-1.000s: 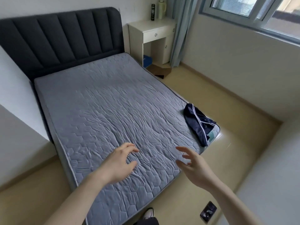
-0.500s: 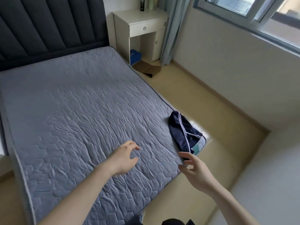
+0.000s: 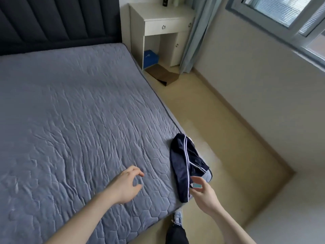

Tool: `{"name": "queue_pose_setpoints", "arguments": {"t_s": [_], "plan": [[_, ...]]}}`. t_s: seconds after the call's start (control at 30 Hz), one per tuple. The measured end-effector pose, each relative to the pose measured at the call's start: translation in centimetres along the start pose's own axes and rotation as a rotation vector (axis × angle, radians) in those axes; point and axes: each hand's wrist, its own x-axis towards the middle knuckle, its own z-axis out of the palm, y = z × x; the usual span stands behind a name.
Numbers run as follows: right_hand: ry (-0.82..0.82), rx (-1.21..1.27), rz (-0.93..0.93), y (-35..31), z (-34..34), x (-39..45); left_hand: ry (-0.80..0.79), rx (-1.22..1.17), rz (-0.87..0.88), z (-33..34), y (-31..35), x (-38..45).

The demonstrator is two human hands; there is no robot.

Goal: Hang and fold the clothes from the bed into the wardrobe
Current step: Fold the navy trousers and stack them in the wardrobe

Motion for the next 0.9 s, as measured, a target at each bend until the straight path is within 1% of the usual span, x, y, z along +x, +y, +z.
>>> {"name": "queue_pose_setpoints", "arguments": {"t_s": [0.13,0.23,0.37,0.47,0.6,0.7,0.77,0.9], "plan": [[-0.034,0.027,0.060,3.1,-5.2,8.6,0.035,-0.023,-0.111,3.2,2.9,5.6],[-0.031,0.011,0.127,6.0,-7.9,14.9,0.023,-0.054,-0.189,5.6,5.2,9.6],[-0.067,-0.021,0.207,10.4,-8.7,22.7,0.011,-0.091,-0.238,9.1,7.1,15.7],[-0.094,-0.056,0.271,15.1,-7.7,29.5,-0.009,-0.121,-0.271,13.2,7.4,21.2],[-0.089,-0.036,0.385,20.0,-5.2,35.4,-0.045,-0.155,-0.261,19.2,6.9,27.4],[-0.053,-0.003,0.429,23.4,-3.5,40.4,-0.070,-0.195,-0.262,24.0,6.8,32.6],[-0.016,0.019,0.451,25.4,-2.4,42.3,-0.099,-0.180,-0.256,27.6,7.5,35.2],[0.090,0.130,0.507,29.1,-0.1,46.9,-0.213,-0.191,-0.274,35.3,8.4,40.7]]}}
